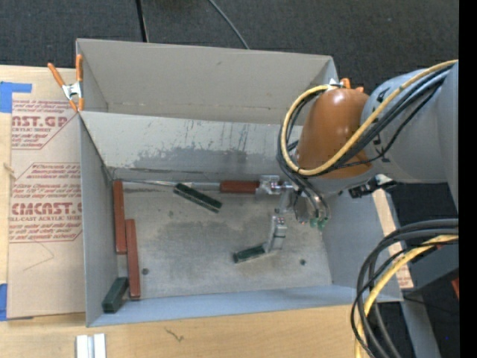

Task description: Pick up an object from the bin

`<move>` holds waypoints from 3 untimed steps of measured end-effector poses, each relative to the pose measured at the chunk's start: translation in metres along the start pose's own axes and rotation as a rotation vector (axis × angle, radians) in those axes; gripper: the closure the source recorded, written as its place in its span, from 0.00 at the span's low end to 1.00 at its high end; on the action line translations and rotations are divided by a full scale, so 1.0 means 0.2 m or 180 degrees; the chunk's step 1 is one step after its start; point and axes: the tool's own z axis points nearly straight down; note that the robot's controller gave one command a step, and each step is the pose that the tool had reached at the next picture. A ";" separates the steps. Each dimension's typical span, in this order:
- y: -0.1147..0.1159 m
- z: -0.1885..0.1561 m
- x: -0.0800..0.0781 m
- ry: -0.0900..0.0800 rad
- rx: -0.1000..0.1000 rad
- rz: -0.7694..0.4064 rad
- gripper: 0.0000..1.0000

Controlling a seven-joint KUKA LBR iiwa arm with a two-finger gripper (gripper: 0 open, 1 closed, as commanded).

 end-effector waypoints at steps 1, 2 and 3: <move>0.01 0.10 0.02 0.0026 0.0001 0.0095 0.00; -0.10 0.04 -0.03 0.0037 0.0002 0.0234 0.00; 0.04 0.02 0.08 0.0010 0.0014 -0.0242 0.00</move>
Offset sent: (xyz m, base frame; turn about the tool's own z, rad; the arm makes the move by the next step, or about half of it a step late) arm 0.0180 -0.0446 0.0246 -0.0467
